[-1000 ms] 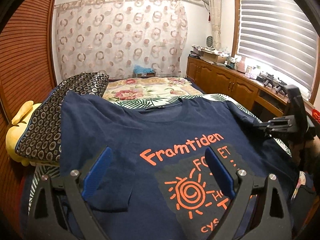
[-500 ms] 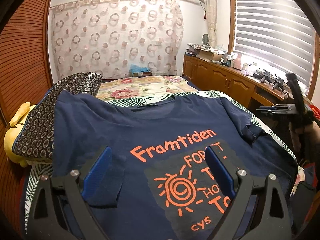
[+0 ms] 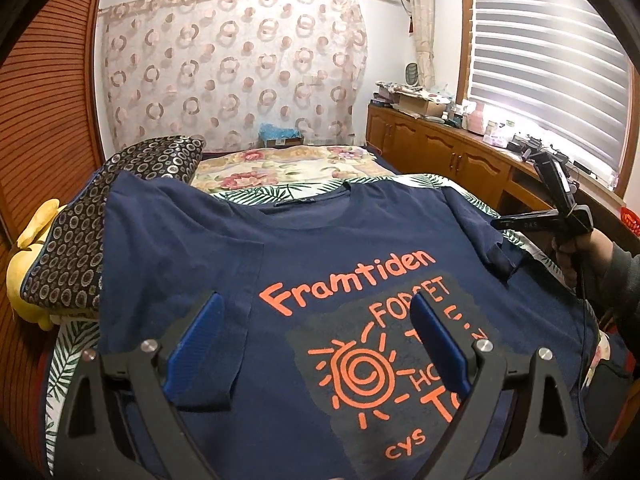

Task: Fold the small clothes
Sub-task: 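Fold the held side over toward the shirt's center and open the right gripper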

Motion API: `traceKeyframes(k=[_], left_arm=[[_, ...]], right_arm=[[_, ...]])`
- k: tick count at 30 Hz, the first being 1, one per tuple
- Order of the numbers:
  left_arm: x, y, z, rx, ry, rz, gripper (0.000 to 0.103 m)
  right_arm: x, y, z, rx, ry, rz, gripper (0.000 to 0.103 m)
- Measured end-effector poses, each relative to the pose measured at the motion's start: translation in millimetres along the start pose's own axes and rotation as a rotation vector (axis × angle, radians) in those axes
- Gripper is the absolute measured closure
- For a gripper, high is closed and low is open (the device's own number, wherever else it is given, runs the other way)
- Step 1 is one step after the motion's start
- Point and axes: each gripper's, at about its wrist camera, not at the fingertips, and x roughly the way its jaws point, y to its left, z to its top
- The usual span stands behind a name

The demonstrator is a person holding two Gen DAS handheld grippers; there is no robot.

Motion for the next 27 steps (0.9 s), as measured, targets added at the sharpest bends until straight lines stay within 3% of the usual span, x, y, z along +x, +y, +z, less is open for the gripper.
traceKeyframes(k=[2,3,11,19,20,21,23,27], left_arm=[[0.1,1.6,-1.4,-0.004,0.001,0.002,0.008],[-0.6,2.3,-2.3,-0.005,0.000,0.002,0.008],[-2.4,12.1,-4.4,-0.029,-0.001,0.016,0.008],[-2.9,22.4,-7.7,-0.044,0.004,0.026,0.008],[-3.4,23.6,-7.9,-0.045,0.004,0.028,0.008],[-3.8,24.6,-7.9,-0.047,0.004,0.031,0.008],[-4.7,27.8,-8.4,-0.051,0.002,0.032,0.008],[-4.8,32.6,-6.6,-0.057,0.002,0.037,0.008]], right_arm=[[0.7,6.6,1.9,-0.028,0.006,0.027,0.095],[0.1,11.5,3.4,-0.048,0.010,0.034,0.097],[-23.5,72.7,35.7,-0.171,-0.067,0.140,0.099],[-12.0,131.8,67.2,-0.225,-0.072,0.221,0.099],[-12.1,135.0,68.6,-0.218,-0.081,0.236,0.094],[-13.0,136.1,68.3,-0.212,-0.087,0.243,0.080],[-16.3,134.5,69.3,-0.193,-0.101,0.252,0.065],[-21.4,119.4,66.4,-0.175,-0.117,0.202,0.065]])
